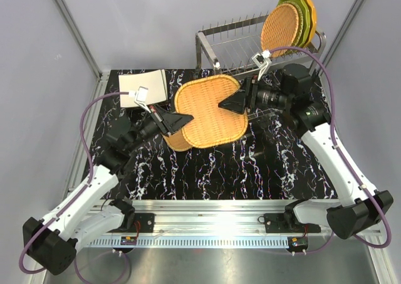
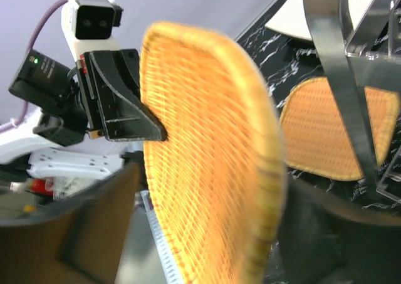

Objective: Unload the plates from the dish rack
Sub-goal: Pass the plate from the right arm to the left, then place the plate on the table

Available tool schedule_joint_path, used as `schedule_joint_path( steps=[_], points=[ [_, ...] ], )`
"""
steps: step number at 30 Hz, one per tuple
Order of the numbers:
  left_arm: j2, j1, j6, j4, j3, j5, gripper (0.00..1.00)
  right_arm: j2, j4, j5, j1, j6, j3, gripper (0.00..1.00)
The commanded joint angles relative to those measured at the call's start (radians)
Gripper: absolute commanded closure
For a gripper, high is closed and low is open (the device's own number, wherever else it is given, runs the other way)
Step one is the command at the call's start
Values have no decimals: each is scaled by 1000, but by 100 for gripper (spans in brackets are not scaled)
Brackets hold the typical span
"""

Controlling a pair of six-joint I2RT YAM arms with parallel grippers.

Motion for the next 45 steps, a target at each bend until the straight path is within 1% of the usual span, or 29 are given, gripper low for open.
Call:
schedule_joint_path(
  steps=[1,2,3,7,8,12,14,19,26,29,37,45],
  points=[
    [-67,20,29,23,-41,-4,100,-42,37,37,11,-78,10,4],
    [-99,45,23,23,-66,-1,100,-46,21,43,11,-115,13,0],
    [-118,62,20,20,-79,14,100,-57,13,60,11,-133,14,0],
    [-205,146,3,-6,-139,69,100,-82,-13,92,10,-207,8,0],
    [-221,183,-3,-15,-159,82,100,-88,-13,98,8,-216,2,0],
    [-310,272,6,-105,-192,155,100,-123,-18,135,8,-258,-27,0],
    [-336,318,12,-135,-212,171,100,-131,-24,144,7,-276,-41,0],
    [-373,376,26,-181,-246,198,100,-152,-29,161,-7,-295,-67,0],
    [-331,419,41,-142,-278,183,100,-174,-32,171,-39,-301,-96,0],
    [-310,433,30,-89,-292,174,100,-183,-36,169,-54,-299,-107,0],
    [-173,448,1,55,-314,160,100,-198,-23,171,-88,-290,-130,0],
    [-72,453,-39,187,-334,99,100,-204,-13,163,-108,-275,-144,0]
  ],
)
